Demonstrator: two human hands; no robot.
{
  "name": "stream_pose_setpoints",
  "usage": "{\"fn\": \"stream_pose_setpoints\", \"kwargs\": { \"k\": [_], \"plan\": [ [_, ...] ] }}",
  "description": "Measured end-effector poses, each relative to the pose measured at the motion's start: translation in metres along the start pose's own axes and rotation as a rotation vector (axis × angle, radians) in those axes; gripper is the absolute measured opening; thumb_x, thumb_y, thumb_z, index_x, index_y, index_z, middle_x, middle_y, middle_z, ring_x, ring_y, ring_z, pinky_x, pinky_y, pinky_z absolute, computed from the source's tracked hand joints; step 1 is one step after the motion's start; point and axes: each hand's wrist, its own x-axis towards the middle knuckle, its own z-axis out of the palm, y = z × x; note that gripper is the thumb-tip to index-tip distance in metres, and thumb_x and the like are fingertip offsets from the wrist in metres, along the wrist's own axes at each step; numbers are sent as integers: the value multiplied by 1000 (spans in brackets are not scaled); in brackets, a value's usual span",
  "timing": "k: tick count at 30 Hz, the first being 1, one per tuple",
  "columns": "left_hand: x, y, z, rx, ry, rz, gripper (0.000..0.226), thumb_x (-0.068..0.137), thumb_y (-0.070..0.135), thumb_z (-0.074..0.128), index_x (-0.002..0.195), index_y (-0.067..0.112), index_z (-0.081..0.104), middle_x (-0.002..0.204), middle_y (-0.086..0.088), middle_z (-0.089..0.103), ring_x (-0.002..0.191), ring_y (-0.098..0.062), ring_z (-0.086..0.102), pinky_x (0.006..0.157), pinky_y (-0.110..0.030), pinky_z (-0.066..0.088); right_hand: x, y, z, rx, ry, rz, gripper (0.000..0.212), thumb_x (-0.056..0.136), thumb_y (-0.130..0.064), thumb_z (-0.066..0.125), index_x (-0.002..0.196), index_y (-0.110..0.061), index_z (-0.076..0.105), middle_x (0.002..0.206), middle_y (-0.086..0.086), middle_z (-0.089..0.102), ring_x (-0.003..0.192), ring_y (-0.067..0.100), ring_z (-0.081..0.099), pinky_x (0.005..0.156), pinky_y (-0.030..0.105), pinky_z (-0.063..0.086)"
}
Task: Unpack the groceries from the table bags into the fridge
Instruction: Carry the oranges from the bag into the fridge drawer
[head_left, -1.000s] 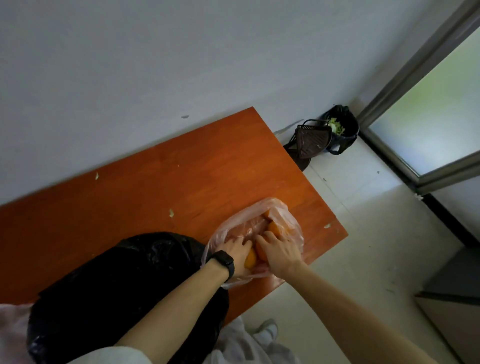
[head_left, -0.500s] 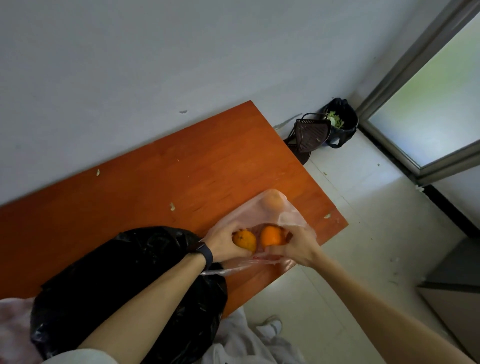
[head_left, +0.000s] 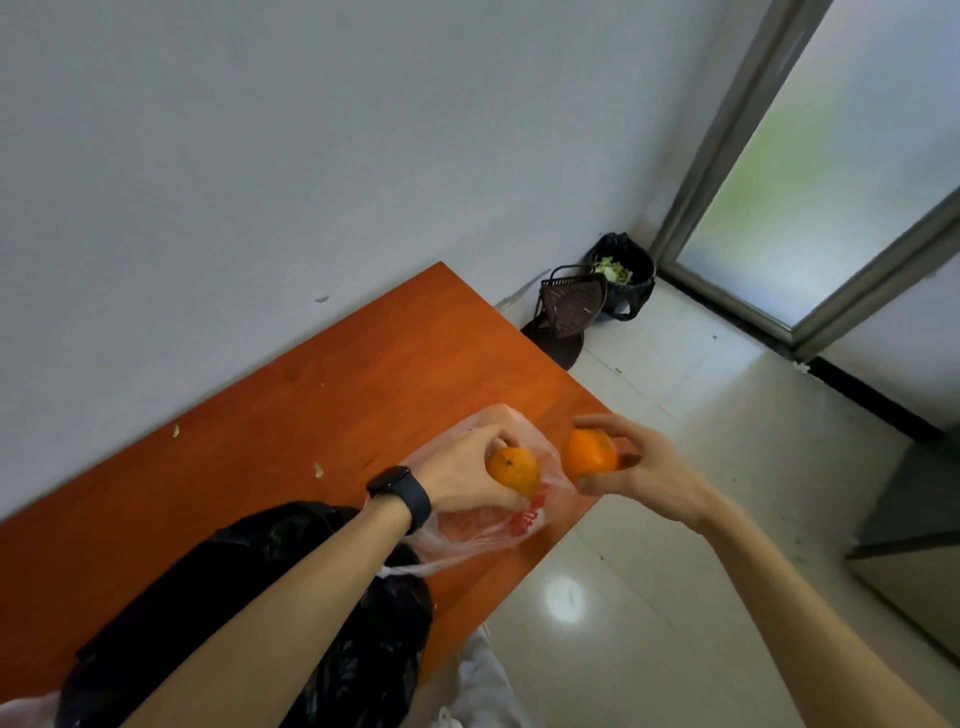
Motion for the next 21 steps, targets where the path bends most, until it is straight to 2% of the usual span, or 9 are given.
{"fn": "stream_pose_setpoints", "kwargs": {
  "k": [4, 8, 13, 15, 18, 21],
  "plan": [
    [10, 61, 22, 11, 36, 89, 63, 69, 43, 86, 120, 41, 50, 122, 12, 51, 102, -8, 59, 75, -24, 56, -68, 27, -37, 76, 254, -44, 74, 71, -26, 89, 128, -48, 48, 125, -24, 45, 108, 13, 55, 79, 27, 53],
    [30, 148, 86, 17, 29, 252, 63, 65, 38, 87, 118, 41, 53, 120, 10, 54, 104, -11, 59, 88, -39, 57, -154, 73, -77, 90, 537, -46, 77, 68, -25, 91, 125, -49, 46, 128, -16, 45, 106, 12, 55, 75, 23, 51],
    [41, 273, 202, 73, -108, 440, 65, 69, 34, 87, 123, 38, 52, 125, 6, 51, 105, -14, 58, 88, -36, 57, -282, 134, -134, 42, 821, -19, 78, 66, -28, 91, 129, -44, 47, 121, -23, 45, 107, 6, 53, 76, 17, 46],
    [42, 321, 252, 130, -140, 530, 67, 70, 34, 87, 127, 37, 50, 127, 6, 50, 106, -15, 56, 84, -30, 56, -334, 157, -156, 25, 922, -2, 79, 67, -27, 91, 133, -38, 48, 123, -18, 47, 108, 5, 52, 76, 15, 44],
    [38, 386, 320, 168, -208, 632, 68, 73, 33, 86, 130, 34, 49, 125, 8, 49, 101, -9, 55, 71, -14, 47, -407, 189, -186, 30, 1065, 24, 78, 67, -25, 91, 133, -35, 51, 124, -13, 50, 107, 3, 53, 77, 13, 43],
    [35, 445, 374, 165, -289, 716, 66, 73, 33, 86, 127, 38, 49, 124, 8, 50, 98, -5, 55, 69, -12, 46, -468, 215, -215, 52, 1209, 23, 75, 66, -25, 92, 129, -37, 54, 121, -17, 52, 107, -2, 54, 75, 8, 45]
  ]
}}
